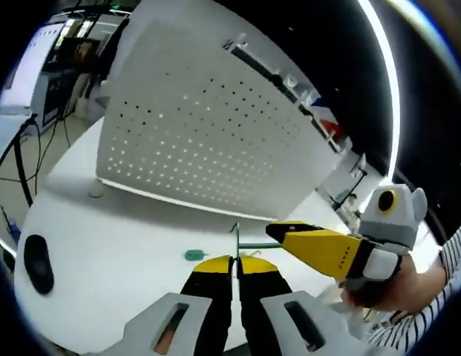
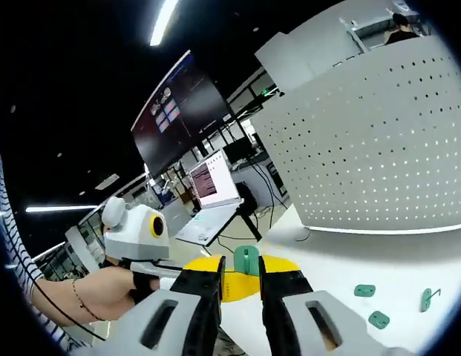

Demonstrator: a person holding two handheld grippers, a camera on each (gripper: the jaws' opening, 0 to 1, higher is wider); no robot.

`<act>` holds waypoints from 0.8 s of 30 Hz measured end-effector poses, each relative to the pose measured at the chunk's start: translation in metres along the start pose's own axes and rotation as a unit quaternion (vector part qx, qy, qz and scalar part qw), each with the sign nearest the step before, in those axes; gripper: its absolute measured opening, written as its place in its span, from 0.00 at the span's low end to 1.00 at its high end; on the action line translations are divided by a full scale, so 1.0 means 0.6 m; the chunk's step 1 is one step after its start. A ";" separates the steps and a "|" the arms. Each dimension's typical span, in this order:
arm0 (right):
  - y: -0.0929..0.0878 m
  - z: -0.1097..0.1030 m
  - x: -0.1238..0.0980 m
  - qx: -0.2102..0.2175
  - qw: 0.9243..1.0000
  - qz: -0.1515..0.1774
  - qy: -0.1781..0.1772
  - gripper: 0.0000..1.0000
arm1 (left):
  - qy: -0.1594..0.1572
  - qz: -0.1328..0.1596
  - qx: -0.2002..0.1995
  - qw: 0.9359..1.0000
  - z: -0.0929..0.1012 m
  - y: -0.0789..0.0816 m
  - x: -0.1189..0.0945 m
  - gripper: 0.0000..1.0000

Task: Insert the hook assembly into the mounting plate slot until the hook locks in place.

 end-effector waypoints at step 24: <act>0.011 0.006 -0.011 0.031 0.999 -0.003 0.008 0.03 | -0.007 0.034 0.169 0.985 0.048 0.014 0.012 0.01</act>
Point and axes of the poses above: the point that each gripper's makers call its tool centre point, and the gripper's own axes: x roughly forward along the fingers, z roughly to its right, y roughly out of its top, the point moved 9 cm from there along -x, roughly backward along the fingers, and after that the axes turned 1 degree about z, right-handed, at the moved point
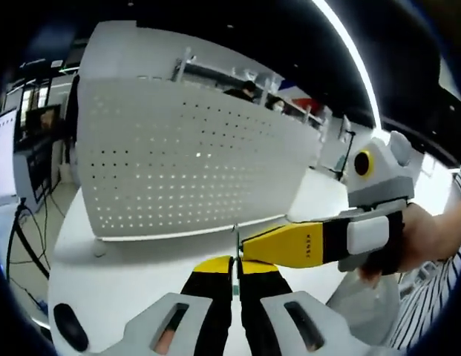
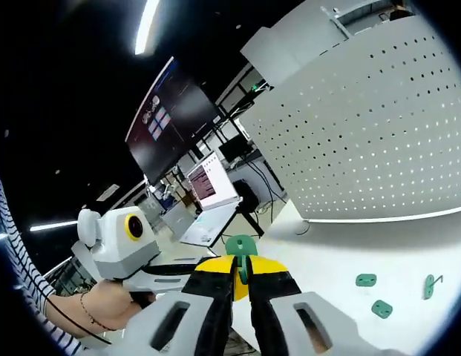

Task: Insert the hook assembly into the mounting plate slot until the hook locks in place.

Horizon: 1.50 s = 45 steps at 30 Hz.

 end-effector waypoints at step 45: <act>0.038 -0.006 0.003 -0.212 0.977 0.010 -0.028 0.00 | -0.008 0.014 -0.021 1.000 -0.026 -0.003 -0.015 1.00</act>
Point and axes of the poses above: the point that each gripper's makers call its tool centre point, and the gripper's own axes: x roughly forward along the fingers, z roughly to its right, y roughly out of its top, the point moved 9 cm from there along -x, roughly backward along the fingers, and after that the axes turned 1 degree about z, right-handed, at the moved point
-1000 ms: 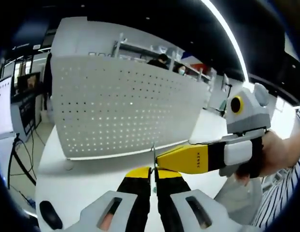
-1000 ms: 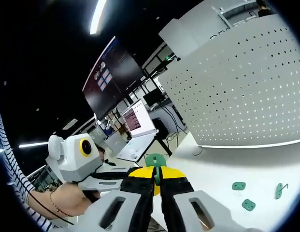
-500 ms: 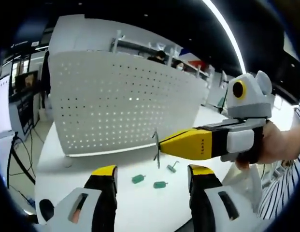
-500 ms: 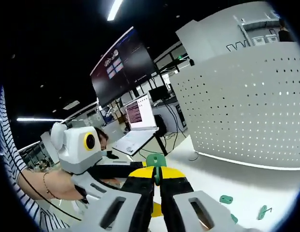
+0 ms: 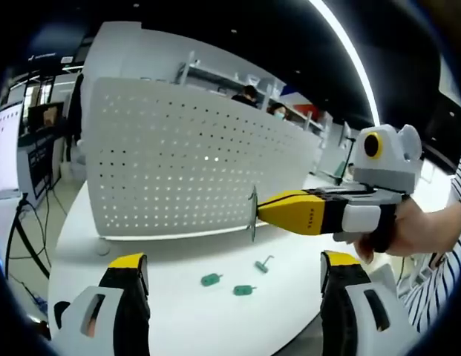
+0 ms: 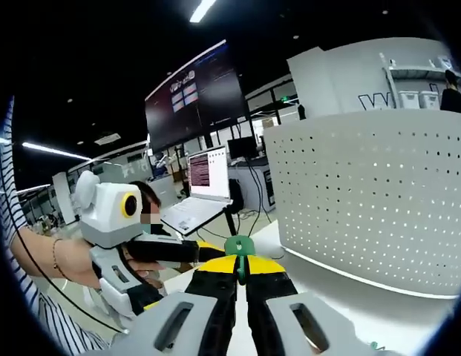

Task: Insert the hook assembly into the mounting plate slot until the hook locks in place.

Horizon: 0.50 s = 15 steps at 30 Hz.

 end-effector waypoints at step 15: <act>0.012 0.039 0.010 -0.007 0.985 0.072 -0.155 0.00 | 0.010 0.003 0.014 1.000 -0.005 0.003 -0.002 1.00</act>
Point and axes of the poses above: the point that each gripper's makers call its tool centre point, and the gripper's own axes: x roughly forward along the fingers, z roughly to its right, y roughly out of its top, the point moved 9 cm from there along -x, roughly backward along the fingers, and after that the axes turned 1 degree about z, right-handed, at the moved point
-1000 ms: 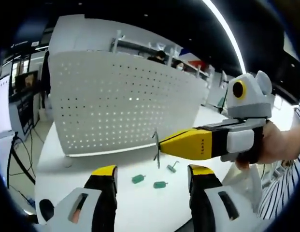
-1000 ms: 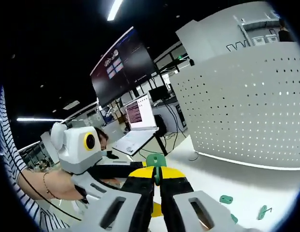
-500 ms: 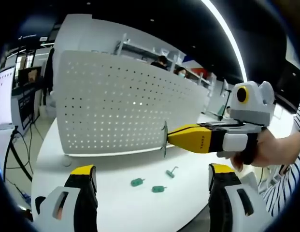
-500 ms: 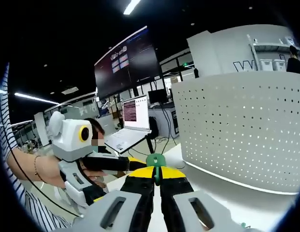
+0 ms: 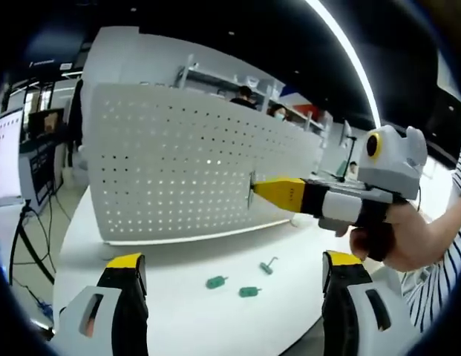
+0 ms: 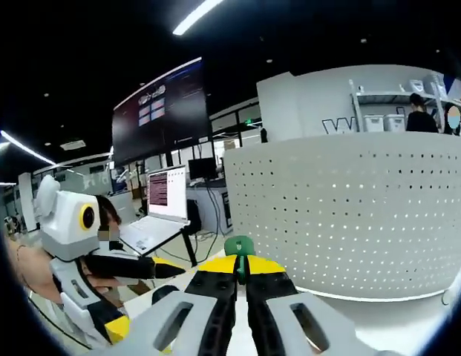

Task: Insert the hook assembly into the mounting plate slot until the hook locks in place.

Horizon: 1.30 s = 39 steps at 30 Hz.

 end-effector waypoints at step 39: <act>0.042 0.146 0.082 0.001 0.978 0.072 -0.193 0.00 | 0.019 -0.017 -0.028 0.999 -0.021 -0.030 -0.011 1.00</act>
Point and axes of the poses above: the point that each gripper's makers call its tool centre point, and the gripper's own axes: x roughly forward along the fingers, z roughly to its right, y roughly out of its top, the point moved 9 cm from there along -x, roughly backward along the fingers, and after that the axes turned 1 degree about z, right-handed, at the moved point
